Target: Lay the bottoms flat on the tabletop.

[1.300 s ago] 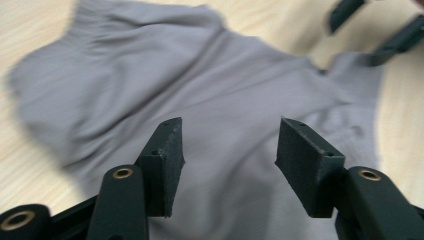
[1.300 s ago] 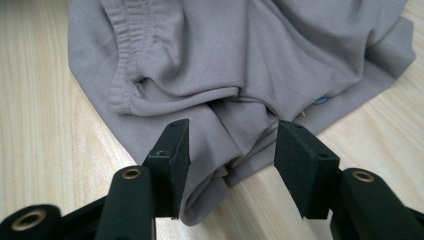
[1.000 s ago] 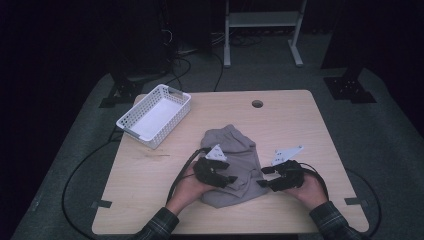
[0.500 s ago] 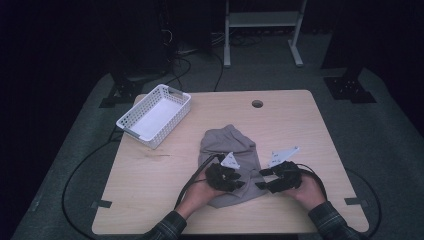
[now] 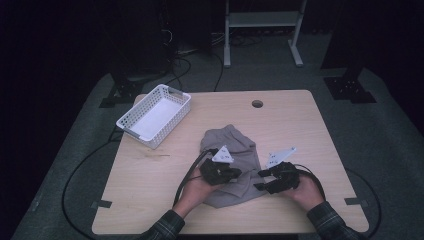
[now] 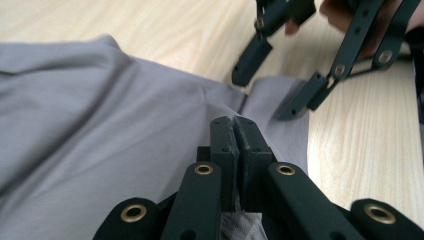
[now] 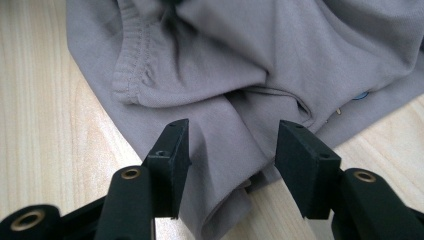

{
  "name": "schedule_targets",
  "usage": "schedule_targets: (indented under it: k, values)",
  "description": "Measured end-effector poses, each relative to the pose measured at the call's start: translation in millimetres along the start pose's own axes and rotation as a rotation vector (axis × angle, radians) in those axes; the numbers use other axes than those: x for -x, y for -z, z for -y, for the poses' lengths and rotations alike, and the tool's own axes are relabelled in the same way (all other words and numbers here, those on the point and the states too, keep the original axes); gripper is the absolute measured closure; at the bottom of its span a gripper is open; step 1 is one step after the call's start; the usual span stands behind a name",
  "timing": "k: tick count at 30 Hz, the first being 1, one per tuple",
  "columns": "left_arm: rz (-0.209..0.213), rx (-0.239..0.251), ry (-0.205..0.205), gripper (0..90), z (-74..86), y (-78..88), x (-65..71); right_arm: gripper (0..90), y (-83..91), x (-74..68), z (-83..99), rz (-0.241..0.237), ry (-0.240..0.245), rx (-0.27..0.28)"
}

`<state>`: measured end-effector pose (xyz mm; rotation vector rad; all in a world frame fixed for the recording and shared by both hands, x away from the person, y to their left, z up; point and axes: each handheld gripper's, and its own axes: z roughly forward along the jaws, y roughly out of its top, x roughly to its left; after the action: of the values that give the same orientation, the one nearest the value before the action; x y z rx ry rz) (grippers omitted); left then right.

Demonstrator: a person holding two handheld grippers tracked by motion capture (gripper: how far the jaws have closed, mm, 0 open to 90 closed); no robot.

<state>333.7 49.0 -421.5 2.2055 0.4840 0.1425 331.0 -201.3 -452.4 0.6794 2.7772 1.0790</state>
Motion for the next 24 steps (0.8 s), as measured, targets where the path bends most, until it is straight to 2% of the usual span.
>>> schedule_targets:
  k: [5, 11, 15, 18, 22, 24]
  values:
    - [-0.017, 0.070, 0.041, 88.0, -1.6, 16.8, -6.1, 48.6, 0.3, -1.6, -1.8, 0.007, -0.003, 0.006]
    - [-0.026, 0.094, 0.061, 88.0, -0.7, 25.2, -11.6, 50.9, 3.0, -3.4, -10.8, -0.009, -0.043, 0.080]
    - [-0.027, 0.098, 0.067, 88.0, 0.1, 26.2, -13.1, 52.2, 4.0, -8.0, -19.9, -0.011, -0.042, 0.115]
    - [-0.027, 0.100, 0.070, 88.0, 0.5, 26.3, -13.6, 58.1, 4.4, -13.2, -25.7, -0.019, -0.044, 0.146]
    - [-0.024, 0.102, 0.073, 88.0, 0.8, 27.0, -14.1, 67.8, -2.9, -14.8, -28.5, 0.016, -0.049, 0.117]
    - [-0.026, 0.101, 0.072, 87.9, 1.0, 27.2, -14.2, 76.2, -6.9, -13.3, -28.4, 0.028, -0.052, 0.101]
